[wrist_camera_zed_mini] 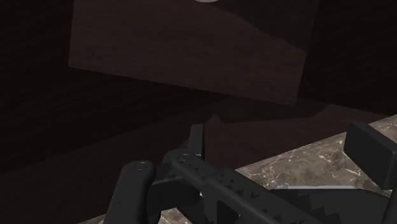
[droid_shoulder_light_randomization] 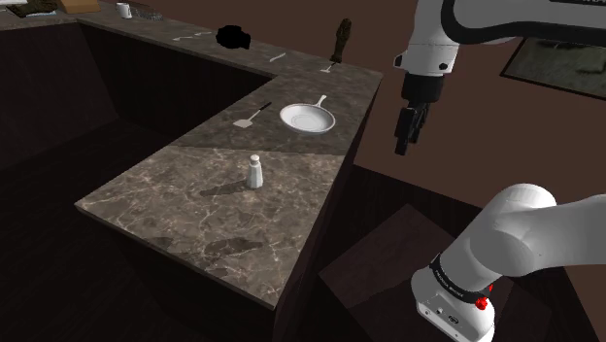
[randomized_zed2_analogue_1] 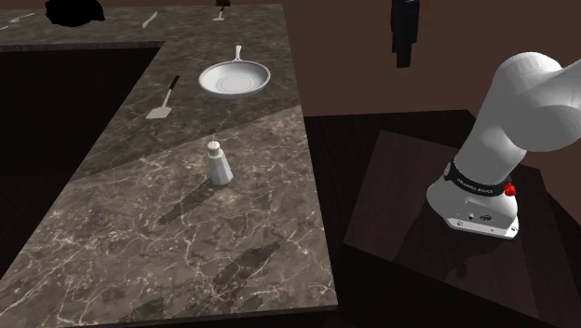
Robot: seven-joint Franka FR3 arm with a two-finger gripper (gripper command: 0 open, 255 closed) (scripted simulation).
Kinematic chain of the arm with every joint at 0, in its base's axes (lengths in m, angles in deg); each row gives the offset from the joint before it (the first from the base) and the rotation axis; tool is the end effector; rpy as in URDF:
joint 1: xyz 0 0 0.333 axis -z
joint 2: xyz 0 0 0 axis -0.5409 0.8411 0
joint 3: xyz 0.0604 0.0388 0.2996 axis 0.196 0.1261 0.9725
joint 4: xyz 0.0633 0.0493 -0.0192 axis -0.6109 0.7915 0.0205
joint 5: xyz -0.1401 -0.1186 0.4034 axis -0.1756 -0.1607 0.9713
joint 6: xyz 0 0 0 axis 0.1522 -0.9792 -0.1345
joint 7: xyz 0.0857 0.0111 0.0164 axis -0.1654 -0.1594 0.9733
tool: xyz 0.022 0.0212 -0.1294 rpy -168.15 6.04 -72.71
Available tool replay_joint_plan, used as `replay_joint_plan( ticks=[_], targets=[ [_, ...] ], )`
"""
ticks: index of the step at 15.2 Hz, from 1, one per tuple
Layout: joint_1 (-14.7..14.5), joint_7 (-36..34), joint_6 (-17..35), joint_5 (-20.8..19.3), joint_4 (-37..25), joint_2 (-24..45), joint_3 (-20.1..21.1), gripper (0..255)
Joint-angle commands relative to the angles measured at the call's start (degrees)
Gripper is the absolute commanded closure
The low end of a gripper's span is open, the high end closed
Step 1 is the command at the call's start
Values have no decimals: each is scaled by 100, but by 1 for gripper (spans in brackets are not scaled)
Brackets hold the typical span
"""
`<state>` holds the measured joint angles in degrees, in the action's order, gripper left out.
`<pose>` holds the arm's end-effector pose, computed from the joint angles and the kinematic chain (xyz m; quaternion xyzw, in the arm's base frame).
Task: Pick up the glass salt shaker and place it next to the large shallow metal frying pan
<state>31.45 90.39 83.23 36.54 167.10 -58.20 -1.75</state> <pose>0.3378 0.0461 0.5033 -0.9872 -0.1078 0.1079 0.0467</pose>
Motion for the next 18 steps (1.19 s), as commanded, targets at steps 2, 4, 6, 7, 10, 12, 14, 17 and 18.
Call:
replay_joint_plan(
  ticks=[2, 4, 6, 7, 10, 12, 14, 17, 18],
  targets=[
    [-19, -67, 156, 53, -47, 186, 79, 0],
    [-53, -200, 458, 145, -164, 569, 233, 0],
    [-82, -334, 743, 216, -313, 966, 381, 0],
    [-93, -401, 879, 244, -398, 1169, 454, 0],
    [-121, -608, 1255, 290, -698, 1791, 661, 0],
    [-137, -754, 1478, 290, -934, 2216, 790, 0],
    [-152, -905, 1677, 265, -1199, 2646, 911, 0],
    [-177, -1145, 1927, 179, -1648, 3303, 1076, 0],
    [-189, -1229, 1997, 137, -1812, 3525, 1125, 0]
  ],
)
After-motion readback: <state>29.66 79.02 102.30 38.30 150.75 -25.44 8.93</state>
